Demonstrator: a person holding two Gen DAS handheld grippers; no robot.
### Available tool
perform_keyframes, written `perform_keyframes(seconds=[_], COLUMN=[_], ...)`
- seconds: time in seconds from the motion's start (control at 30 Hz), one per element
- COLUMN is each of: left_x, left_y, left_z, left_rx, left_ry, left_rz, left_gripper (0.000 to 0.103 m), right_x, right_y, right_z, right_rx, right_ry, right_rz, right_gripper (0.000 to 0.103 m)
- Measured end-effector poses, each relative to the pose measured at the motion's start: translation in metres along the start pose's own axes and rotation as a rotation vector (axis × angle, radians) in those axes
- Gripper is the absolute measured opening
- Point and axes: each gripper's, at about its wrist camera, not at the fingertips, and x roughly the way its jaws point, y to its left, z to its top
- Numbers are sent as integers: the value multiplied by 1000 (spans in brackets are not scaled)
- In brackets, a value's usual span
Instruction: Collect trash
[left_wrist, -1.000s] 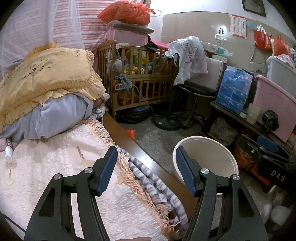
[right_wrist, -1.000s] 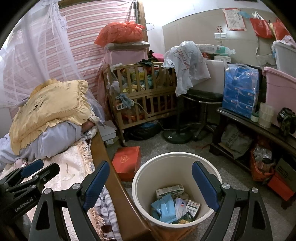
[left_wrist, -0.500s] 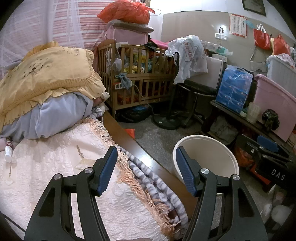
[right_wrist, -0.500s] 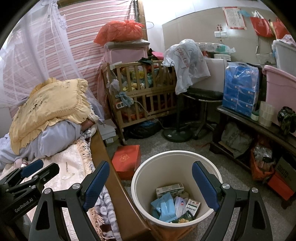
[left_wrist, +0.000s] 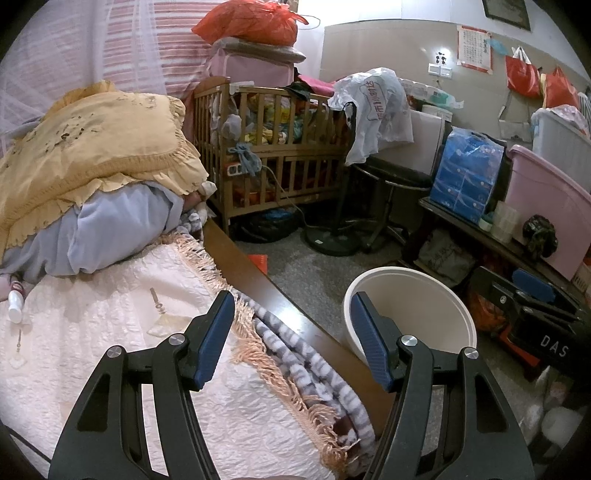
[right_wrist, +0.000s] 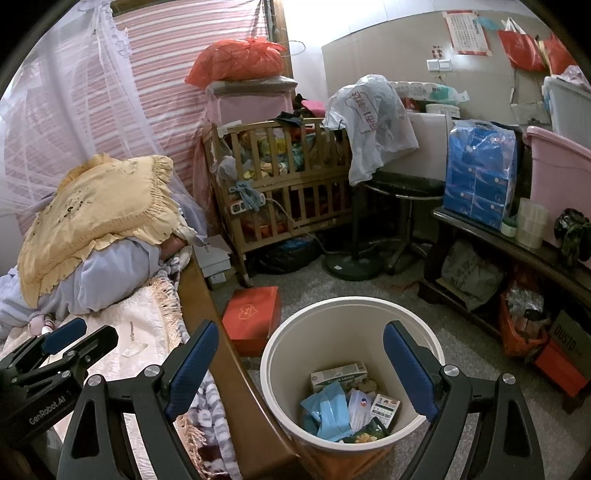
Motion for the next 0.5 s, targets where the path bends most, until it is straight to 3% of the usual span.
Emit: perform_keyframes(seconds=[0.5], left_x=[2], left_y=[-3], left_z=[-3], left_rx=[3], left_ry=[12], left_rz=[-11], left_gripper=[64], right_x=[1], right_y=[-3], right_z=[-5], right_rx=[-2], right_ry=[8], right_rz=[-2], right_gripper=[89])
